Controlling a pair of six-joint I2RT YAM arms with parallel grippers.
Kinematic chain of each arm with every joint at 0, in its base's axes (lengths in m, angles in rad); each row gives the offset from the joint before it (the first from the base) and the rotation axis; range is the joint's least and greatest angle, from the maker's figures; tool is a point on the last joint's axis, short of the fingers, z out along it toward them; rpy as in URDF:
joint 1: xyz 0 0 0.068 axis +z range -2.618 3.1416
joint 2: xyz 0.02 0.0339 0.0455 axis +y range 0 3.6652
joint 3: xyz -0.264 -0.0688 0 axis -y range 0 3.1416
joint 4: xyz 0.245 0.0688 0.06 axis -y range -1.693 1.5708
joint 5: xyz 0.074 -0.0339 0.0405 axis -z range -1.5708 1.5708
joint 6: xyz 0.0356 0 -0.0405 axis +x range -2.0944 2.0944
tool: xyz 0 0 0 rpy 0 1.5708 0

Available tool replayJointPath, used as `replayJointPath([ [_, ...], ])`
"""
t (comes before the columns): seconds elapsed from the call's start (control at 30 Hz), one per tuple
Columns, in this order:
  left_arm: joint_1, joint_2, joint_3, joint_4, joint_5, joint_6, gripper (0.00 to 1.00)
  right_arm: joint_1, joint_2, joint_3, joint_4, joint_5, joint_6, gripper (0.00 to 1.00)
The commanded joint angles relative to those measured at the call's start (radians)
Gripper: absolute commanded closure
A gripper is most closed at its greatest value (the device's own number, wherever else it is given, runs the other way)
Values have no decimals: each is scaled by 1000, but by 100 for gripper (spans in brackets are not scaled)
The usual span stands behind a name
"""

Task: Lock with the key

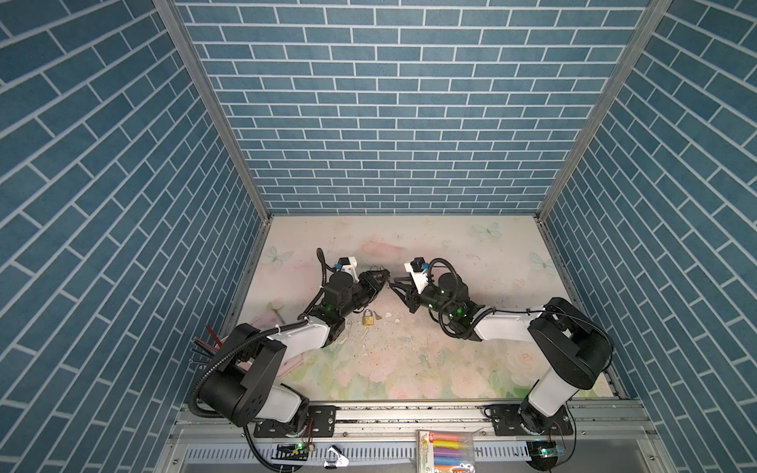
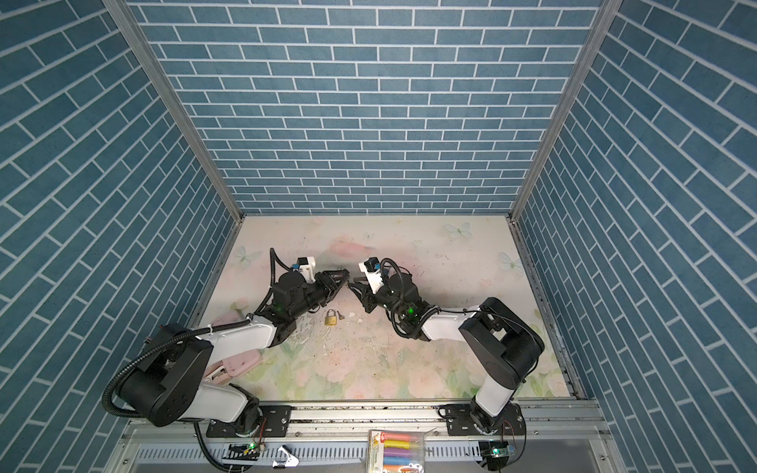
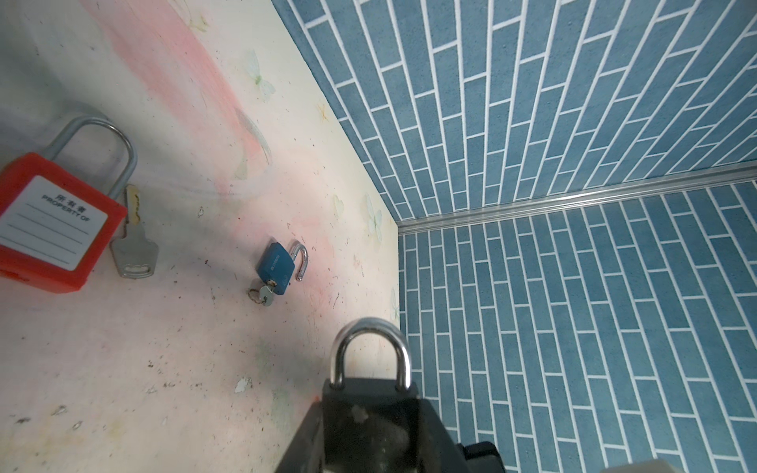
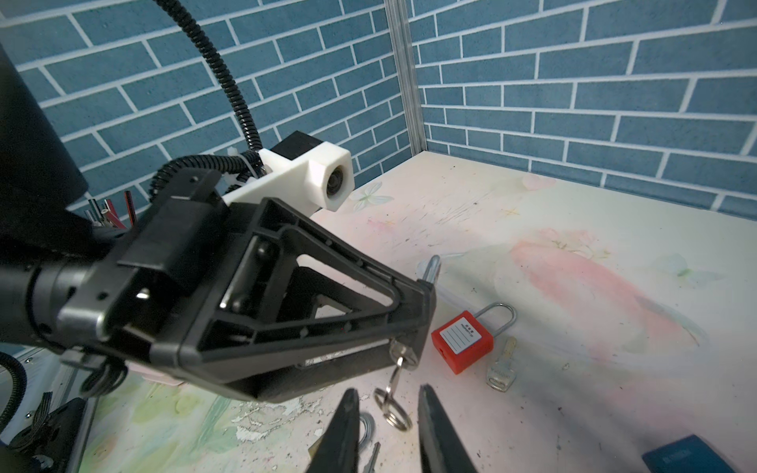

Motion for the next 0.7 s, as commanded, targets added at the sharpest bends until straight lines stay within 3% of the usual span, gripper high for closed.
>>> replayJointPath([
  [0.0,6,-18,-6,43,-3,1,100,9,22,29,27,-18,24,74],
  [0.3,6,-21,-10,40,-4,0,100,10,50,54,18,-4,24,79],
  [0.67,5,-13,-7,41,-2,3,100,10,70,73,-3,-16,32,100],
])
